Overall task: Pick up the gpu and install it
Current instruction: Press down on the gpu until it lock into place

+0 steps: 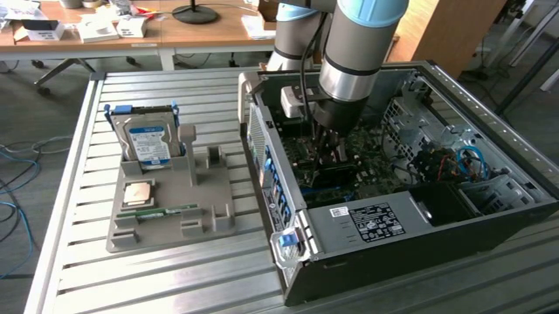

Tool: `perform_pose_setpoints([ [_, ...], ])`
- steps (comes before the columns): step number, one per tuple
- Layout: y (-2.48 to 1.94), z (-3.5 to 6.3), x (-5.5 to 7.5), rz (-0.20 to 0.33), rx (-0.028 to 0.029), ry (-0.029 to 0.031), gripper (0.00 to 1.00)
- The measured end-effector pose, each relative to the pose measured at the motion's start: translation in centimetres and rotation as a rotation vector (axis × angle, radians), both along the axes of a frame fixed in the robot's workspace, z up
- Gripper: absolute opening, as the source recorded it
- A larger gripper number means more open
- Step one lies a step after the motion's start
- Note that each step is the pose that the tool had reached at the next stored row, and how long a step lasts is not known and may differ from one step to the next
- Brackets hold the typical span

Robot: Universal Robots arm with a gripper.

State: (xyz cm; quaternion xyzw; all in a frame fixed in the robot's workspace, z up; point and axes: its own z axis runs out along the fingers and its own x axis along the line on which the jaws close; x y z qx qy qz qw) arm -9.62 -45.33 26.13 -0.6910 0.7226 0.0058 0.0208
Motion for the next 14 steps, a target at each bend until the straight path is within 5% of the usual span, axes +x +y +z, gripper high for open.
perform_pose_setpoints([
  [14,0.01,0.60,0.00,0.000,0.0006,-0.0003,0.11],
])
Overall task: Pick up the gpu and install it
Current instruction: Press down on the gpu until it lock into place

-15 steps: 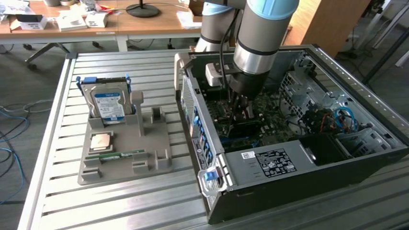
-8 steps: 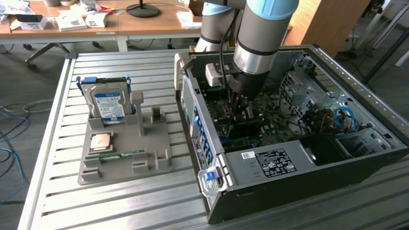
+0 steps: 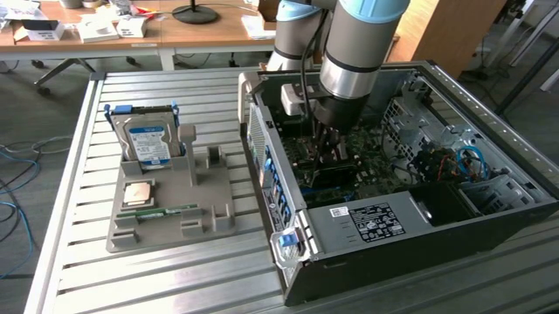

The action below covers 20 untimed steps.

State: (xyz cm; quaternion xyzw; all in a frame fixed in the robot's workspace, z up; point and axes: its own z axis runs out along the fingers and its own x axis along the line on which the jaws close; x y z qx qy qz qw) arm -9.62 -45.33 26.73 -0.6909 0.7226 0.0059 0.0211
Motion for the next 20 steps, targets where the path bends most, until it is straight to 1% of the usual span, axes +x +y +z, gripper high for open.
perform_pose_setpoints([
  [5,0.00,0.78,0.0,0.000,-0.0001,0.0000,0.11],
  [10,0.00,1.85,0.0,0.000,-0.0002,0.0000,0.11],
  [15,0.00,3.26,0.0,0.000,0.0000,0.0000,0.11],
  [20,0.00,4.90,0.0,0.000,-0.0001,0.0000,0.11],
])
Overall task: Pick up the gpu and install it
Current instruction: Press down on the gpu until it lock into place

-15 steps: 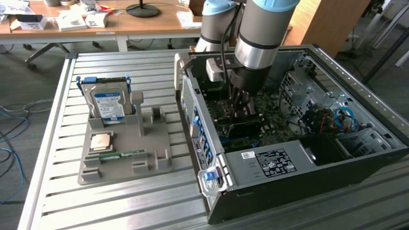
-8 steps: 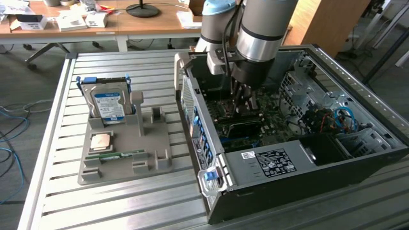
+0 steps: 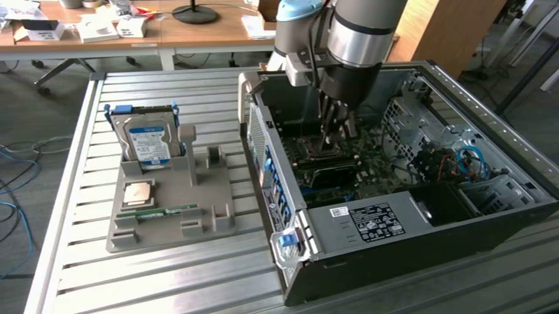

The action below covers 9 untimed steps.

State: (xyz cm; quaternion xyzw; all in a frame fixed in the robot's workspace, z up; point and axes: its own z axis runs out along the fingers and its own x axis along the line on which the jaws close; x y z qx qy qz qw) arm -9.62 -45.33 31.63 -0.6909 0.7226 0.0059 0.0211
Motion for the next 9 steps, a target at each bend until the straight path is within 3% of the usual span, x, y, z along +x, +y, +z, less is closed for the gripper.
perform_pose_setpoints([
  [9,0.00,2.15,0.0,0.000,0.0001,-0.0001,0.11],
])
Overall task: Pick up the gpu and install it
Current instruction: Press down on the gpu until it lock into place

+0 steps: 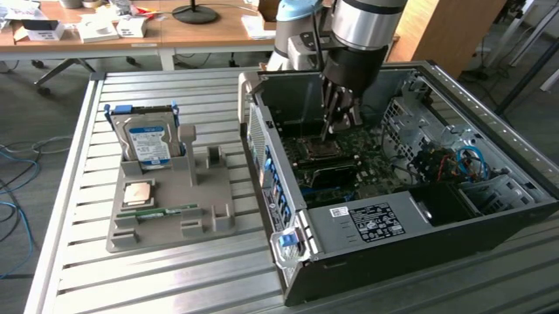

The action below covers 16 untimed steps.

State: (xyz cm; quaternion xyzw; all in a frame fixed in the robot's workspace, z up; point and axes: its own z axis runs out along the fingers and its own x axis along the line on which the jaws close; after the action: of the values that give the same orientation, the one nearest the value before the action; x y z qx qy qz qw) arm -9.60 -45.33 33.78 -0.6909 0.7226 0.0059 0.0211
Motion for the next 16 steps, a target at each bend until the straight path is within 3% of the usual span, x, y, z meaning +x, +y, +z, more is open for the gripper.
perform_pose_setpoints([
  [7,0.00,0.50,0.1,0.000,-0.0001,0.0000,0.11],
  [16,-0.01,0.53,1.7,0.000,-0.0001,0.0052,0.11],
])
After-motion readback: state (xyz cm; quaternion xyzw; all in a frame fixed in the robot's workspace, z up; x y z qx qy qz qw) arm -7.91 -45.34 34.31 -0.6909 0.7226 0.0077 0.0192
